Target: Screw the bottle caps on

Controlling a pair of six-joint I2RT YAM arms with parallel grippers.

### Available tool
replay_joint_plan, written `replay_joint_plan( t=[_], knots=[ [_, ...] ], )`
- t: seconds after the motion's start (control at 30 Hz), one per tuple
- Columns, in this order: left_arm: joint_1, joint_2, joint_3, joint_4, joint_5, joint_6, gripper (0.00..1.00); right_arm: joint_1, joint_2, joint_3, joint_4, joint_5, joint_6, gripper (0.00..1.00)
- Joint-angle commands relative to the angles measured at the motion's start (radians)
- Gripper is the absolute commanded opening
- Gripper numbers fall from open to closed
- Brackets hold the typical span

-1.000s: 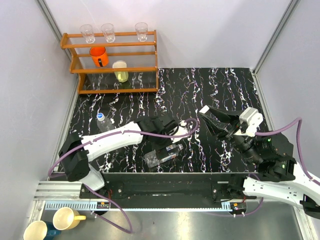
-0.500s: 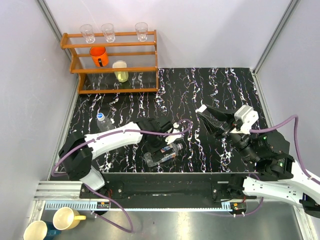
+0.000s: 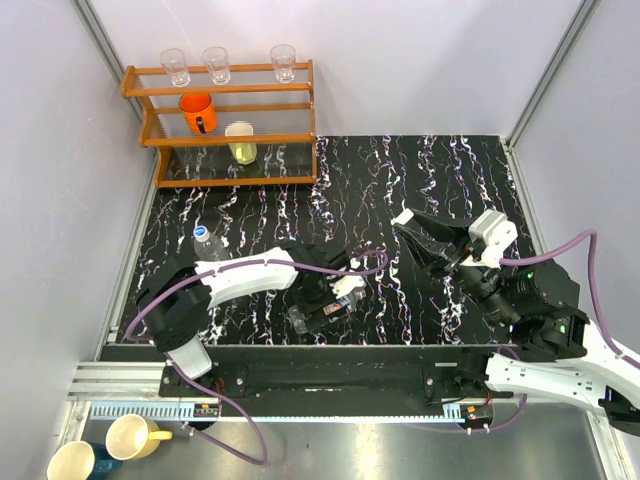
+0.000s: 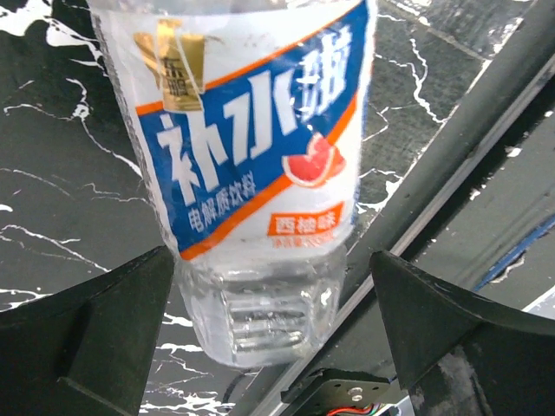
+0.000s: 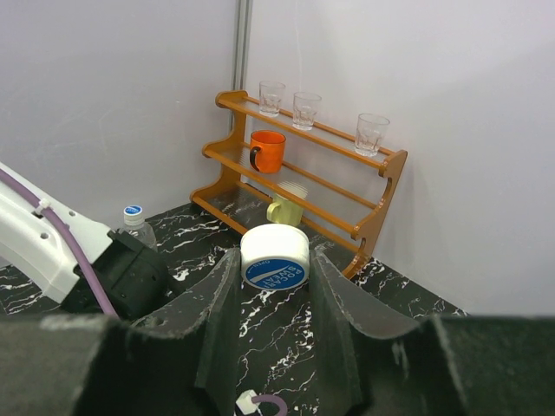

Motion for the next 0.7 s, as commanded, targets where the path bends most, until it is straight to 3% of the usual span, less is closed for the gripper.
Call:
replay_joint_plan(
  t=[0.0, 0.4, 0.5, 0.67],
  knots=[
    [-0.001, 0.022, -0.023, 0.074, -0.007, 0.033, 0.99, 0.008, -0.004, 0.035, 0.01, 0.02, 0.007, 0.27],
    [0.005, 0.056, -0.084, 0.18, -0.035, 0.088, 0.99, 0.006, -0.01, 0.034, -0.01, 0.023, 0.036, 0.27],
    [0.011, 0.048, -0.095, 0.189, -0.04, 0.088, 0.9, 0.008, -0.013, 0.037, -0.02, 0.024, 0.046, 0.27],
    [0.012, 0.028, -0.115, 0.194, -0.053, 0.087, 0.66, 0.008, -0.012, 0.043, -0.035, 0.026, 0.056, 0.27]
  ],
)
